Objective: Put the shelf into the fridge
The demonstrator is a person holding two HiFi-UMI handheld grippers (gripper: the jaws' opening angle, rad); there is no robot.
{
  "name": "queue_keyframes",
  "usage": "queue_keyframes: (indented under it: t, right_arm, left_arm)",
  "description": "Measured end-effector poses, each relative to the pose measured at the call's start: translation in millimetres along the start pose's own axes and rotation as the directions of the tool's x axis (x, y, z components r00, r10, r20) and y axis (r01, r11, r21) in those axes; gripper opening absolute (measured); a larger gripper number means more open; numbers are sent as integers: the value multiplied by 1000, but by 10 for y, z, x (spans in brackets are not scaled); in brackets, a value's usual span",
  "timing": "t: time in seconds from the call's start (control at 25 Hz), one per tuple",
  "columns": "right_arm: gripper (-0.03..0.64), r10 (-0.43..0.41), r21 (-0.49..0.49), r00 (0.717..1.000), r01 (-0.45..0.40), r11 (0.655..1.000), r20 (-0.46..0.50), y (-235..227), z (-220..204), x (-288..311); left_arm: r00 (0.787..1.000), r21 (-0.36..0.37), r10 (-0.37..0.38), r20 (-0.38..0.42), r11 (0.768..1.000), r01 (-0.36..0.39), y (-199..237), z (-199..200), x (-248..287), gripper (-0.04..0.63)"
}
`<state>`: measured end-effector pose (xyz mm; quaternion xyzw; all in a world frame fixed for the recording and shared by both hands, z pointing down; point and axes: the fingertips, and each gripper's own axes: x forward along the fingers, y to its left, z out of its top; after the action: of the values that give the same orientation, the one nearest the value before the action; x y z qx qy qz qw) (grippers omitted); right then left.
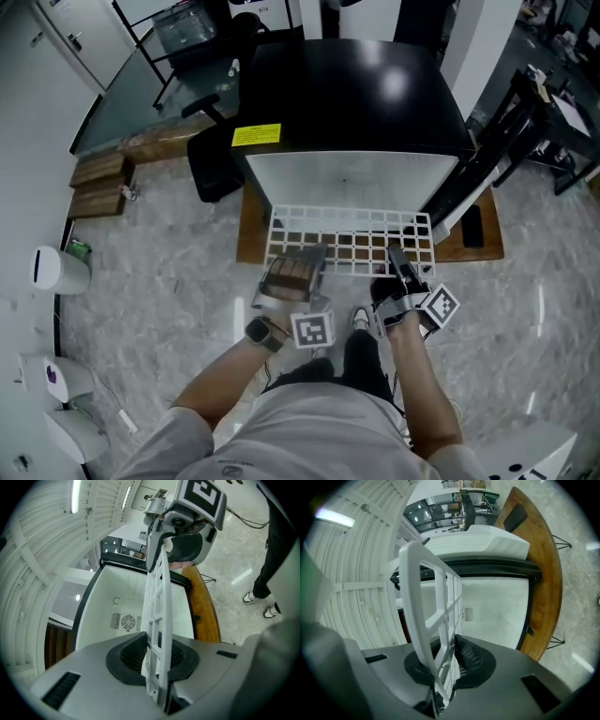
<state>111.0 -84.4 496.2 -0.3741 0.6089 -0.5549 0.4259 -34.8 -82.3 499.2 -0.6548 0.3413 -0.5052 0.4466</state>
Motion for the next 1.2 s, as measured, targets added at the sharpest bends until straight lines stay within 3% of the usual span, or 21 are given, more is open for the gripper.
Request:
queue_keyframes:
  t: [0.64, 0.92, 1.2]
  right_arm:
    - [48, -3, -16, 997, 2, 1000, -81, -160, 208, 385]
    - [48, -3, -42, 996, 0, 999, -87, -202, 239, 363]
    - [48, 12, -57, 994, -18, 998, -107, -187, 236, 394]
  left_arm:
    - [998, -47, -21, -51, 999, 18, 4, -23, 368, 51]
    - [1000, -88, 2, -30, 996, -5, -17, 39, 400, 51]
    - [999, -70, 31, -29, 997, -33, 17, 36, 388, 51]
